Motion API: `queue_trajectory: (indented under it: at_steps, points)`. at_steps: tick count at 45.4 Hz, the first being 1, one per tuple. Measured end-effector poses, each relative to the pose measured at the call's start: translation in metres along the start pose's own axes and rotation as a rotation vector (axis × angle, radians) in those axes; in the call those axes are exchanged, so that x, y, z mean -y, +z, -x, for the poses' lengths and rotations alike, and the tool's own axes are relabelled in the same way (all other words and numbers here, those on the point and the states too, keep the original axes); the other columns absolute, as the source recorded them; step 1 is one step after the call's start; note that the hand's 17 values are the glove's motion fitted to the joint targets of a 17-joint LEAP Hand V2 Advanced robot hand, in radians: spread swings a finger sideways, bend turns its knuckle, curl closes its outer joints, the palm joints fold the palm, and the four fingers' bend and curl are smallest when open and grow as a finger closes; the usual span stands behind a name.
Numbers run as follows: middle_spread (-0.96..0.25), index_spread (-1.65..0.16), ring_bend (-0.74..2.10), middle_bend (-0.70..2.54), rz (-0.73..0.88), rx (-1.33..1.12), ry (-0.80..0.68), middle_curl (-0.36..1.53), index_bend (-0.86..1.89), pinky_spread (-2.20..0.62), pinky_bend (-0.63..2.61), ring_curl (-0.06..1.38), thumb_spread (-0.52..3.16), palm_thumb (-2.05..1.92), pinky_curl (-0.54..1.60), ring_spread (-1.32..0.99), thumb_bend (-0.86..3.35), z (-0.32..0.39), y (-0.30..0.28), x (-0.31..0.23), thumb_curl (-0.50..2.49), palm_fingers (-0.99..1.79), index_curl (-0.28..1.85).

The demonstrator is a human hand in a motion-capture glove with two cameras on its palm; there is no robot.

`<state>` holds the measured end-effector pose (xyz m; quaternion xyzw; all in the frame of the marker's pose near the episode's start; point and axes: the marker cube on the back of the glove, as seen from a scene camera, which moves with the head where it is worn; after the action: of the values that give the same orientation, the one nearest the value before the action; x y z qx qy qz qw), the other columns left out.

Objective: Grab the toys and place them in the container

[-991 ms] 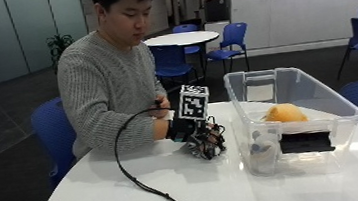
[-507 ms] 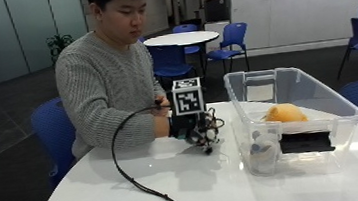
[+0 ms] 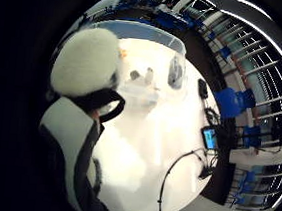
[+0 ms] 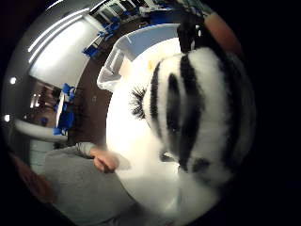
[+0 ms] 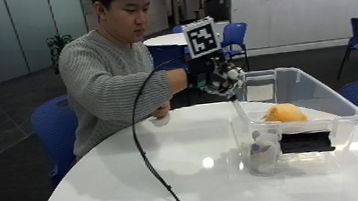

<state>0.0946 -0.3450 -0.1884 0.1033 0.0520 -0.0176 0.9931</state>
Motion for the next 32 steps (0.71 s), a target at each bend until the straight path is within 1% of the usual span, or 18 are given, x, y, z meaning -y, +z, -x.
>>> queue_trajectory:
  at_steps: [2,4,8,11,13,16,22,25,26,27,28,29,31,32]
  points:
    - [-0.34,-0.45,1.02,0.68,-0.001,0.055,0.028,0.72,0.17,-0.39,1.21,0.53,0.72,0.69,0.43,-0.51,0.11,0.006,-0.002,0.02,0.85,0.76,0.23]
    - [-0.34,-0.45,1.01,0.67,-0.004,0.056,0.059,0.73,0.16,-0.39,1.22,0.53,0.7,0.69,0.43,-0.51,0.11,0.008,-0.002,0.043,0.87,0.74,0.23]
    - [-0.35,-0.45,1.01,0.66,0.012,-0.116,0.126,0.74,0.15,-0.39,1.24,0.54,0.67,0.68,0.44,-0.51,0.09,-0.001,0.01,0.088,0.89,0.7,0.23]
    - [-0.35,-0.45,1.0,0.64,0.032,-0.023,0.179,0.75,0.13,-0.39,1.26,0.55,0.67,0.67,0.45,-0.51,0.08,0.011,0.017,0.123,0.91,0.67,0.23]
    - [-0.35,-0.44,0.99,0.64,0.053,-0.016,0.192,0.75,0.14,-0.39,1.27,0.55,0.66,0.66,0.45,-0.51,0.07,0.013,0.022,0.14,0.91,0.66,0.23]
    - [-0.36,-0.44,0.99,0.62,0.089,-0.128,0.221,0.75,0.13,-0.38,1.3,0.55,0.66,0.67,0.45,-0.5,0.07,0.004,0.032,0.155,0.93,0.64,0.22]
    - [-0.36,-0.43,0.99,0.58,0.135,-0.078,0.131,0.76,0.11,-0.38,1.34,0.55,0.68,0.65,0.46,-0.5,0.05,0.008,0.041,0.166,0.95,0.6,0.21]
    - [-0.35,-0.42,0.99,0.51,0.174,-0.125,0.175,0.74,0.08,-0.38,1.39,0.56,0.76,0.59,0.46,-0.48,0.01,0.001,0.049,0.165,0.93,0.55,0.19]
    - [-0.34,-0.41,0.97,0.51,0.189,-0.152,0.209,0.74,0.02,-0.37,1.38,0.55,0.86,0.52,0.45,-0.46,-0.02,-0.002,0.052,0.165,0.9,0.44,0.17]
    - [-0.32,-0.4,0.93,0.39,0.207,-0.186,0.241,0.7,0.0,-0.33,1.44,0.54,0.9,0.5,0.48,-0.44,-0.02,-0.007,0.055,0.164,0.88,0.16,0.16]
    - [-0.3,-0.39,0.95,0.27,0.229,-0.219,0.267,0.67,0.0,-0.31,1.51,0.57,0.94,0.48,0.52,-0.41,-0.03,-0.013,0.058,0.162,0.86,-0.05,0.18]
    - [-0.27,-0.37,0.93,0.19,0.249,-0.238,0.286,0.65,0.01,-0.28,1.57,0.58,0.97,0.46,0.54,-0.39,-0.03,-0.016,0.059,0.16,0.84,-0.17,0.18]
    - [-0.21,-0.35,0.79,0.07,0.273,-0.194,0.301,0.58,0.02,-0.21,1.63,0.53,1.03,0.43,0.53,-0.32,-0.04,-0.016,0.061,0.157,0.8,-0.38,0.16]
    - [-0.2,-0.34,0.74,0.06,0.276,-0.145,0.291,0.56,0.02,-0.18,1.65,0.5,1.05,0.4,0.52,-0.3,-0.04,-0.012,0.06,0.156,0.78,-0.39,0.14]
